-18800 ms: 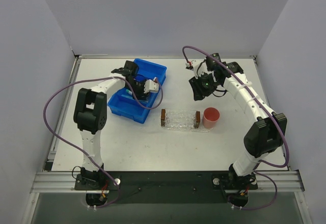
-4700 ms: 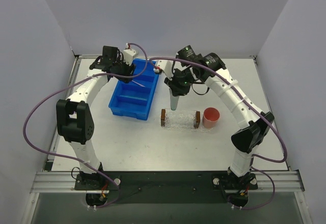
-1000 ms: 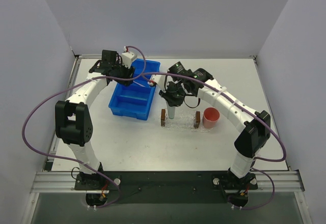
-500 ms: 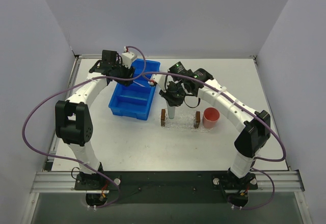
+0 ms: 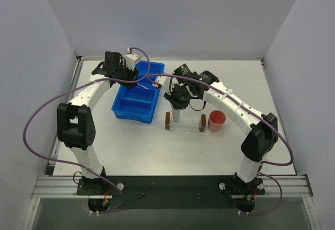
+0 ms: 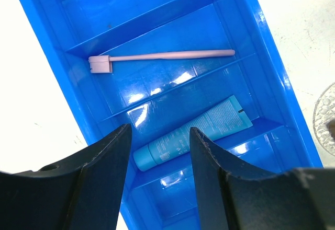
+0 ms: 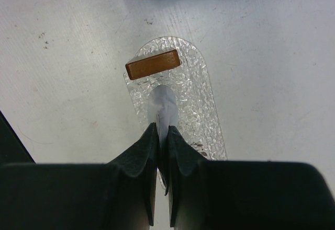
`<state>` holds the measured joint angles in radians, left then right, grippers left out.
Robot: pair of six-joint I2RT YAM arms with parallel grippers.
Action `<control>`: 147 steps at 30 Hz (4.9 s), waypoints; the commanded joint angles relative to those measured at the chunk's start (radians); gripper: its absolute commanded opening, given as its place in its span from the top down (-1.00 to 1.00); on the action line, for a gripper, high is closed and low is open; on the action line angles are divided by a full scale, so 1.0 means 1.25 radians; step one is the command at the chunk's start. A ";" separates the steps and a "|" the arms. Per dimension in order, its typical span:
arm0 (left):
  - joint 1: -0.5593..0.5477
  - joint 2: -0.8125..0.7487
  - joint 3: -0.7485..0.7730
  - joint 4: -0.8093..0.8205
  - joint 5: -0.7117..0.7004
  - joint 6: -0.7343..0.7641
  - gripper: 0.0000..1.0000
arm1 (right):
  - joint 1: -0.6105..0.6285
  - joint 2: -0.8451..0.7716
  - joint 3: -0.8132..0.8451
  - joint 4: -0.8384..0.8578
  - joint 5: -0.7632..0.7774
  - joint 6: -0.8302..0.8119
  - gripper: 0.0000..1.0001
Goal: Prepare toiletry sets of a toothbrush and toothpaste on the tray
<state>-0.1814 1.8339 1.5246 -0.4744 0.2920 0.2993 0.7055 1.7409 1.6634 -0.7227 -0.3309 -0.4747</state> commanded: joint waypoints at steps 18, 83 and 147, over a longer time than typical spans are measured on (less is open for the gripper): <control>0.004 0.004 -0.002 0.016 0.014 -0.005 -0.16 | -0.005 -0.044 -0.041 0.034 -0.019 0.010 1.00; 0.003 0.014 -0.006 -0.010 0.022 -0.006 -0.16 | -0.007 -0.061 -0.139 0.133 0.001 0.033 0.81; -0.003 0.199 0.227 -0.365 0.110 0.545 -0.16 | -0.117 0.016 0.111 0.151 -0.016 0.112 0.10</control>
<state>-0.1825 2.0422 1.7351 -0.8528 0.3828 0.8738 0.5690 1.7596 1.7767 -0.5522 -0.3119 -0.3630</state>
